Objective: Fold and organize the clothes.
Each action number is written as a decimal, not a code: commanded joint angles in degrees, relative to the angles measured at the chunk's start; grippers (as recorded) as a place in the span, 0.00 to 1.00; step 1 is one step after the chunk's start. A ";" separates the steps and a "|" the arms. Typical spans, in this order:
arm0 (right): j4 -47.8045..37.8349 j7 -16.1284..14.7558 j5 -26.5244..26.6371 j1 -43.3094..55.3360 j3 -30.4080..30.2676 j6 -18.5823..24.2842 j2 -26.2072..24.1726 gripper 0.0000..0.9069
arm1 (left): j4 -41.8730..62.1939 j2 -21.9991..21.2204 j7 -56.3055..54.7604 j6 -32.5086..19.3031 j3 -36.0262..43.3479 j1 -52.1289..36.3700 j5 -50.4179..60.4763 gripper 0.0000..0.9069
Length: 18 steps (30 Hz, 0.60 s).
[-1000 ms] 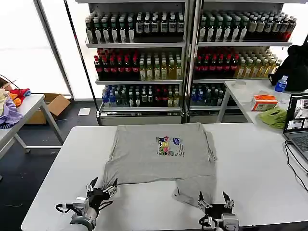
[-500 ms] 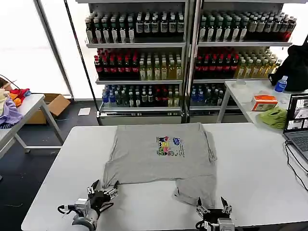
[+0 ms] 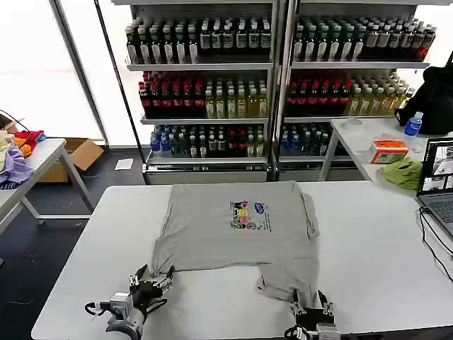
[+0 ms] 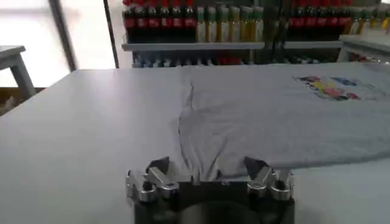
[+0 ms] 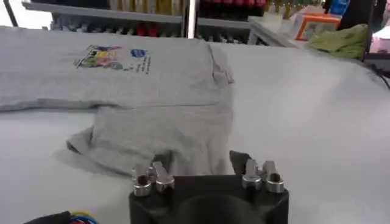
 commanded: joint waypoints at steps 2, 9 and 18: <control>-2.10 0.13 0.24 -0.10 -0.05 0.44 0.10 0.00 | -0.32 -0.06 0.09 0.24 0.21 0.65 0.39 0.01; -1.75 -0.57 -0.14 0.25 -0.52 0.94 0.30 0.00 | -0.36 -0.67 0.38 0.04 0.74 -0.19 0.54 0.01; 1.36 -1.78 -0.92 0.41 0.46 2.19 0.25 0.00 | -0.51 -1.20 0.60 -1.69 0.07 -0.67 -0.22 0.00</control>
